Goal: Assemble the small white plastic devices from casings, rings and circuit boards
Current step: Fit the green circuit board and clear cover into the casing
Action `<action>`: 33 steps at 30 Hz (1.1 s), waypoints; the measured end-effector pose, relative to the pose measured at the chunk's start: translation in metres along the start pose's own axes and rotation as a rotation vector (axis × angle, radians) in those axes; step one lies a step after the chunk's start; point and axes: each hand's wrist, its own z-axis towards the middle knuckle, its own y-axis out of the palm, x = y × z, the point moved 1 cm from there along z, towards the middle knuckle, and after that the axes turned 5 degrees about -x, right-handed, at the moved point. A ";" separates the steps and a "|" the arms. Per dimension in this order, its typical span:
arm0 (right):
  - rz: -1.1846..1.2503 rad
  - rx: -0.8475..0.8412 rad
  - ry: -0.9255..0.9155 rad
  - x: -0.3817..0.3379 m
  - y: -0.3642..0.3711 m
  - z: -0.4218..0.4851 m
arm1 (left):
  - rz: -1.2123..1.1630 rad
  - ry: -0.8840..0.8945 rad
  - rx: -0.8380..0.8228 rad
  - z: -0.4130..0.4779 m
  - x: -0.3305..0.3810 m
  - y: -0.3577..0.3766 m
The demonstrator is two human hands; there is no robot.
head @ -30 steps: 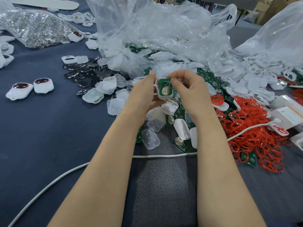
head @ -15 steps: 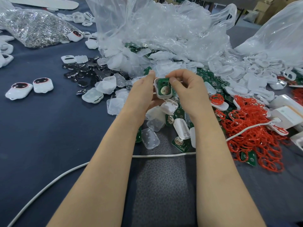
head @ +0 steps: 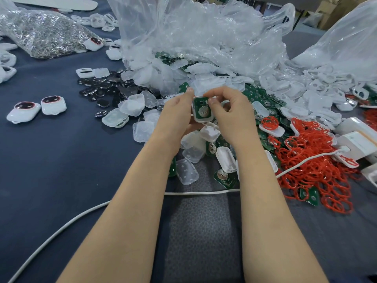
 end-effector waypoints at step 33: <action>0.428 0.056 0.180 0.004 0.010 0.000 | 0.294 0.183 -0.131 -0.012 0.000 -0.002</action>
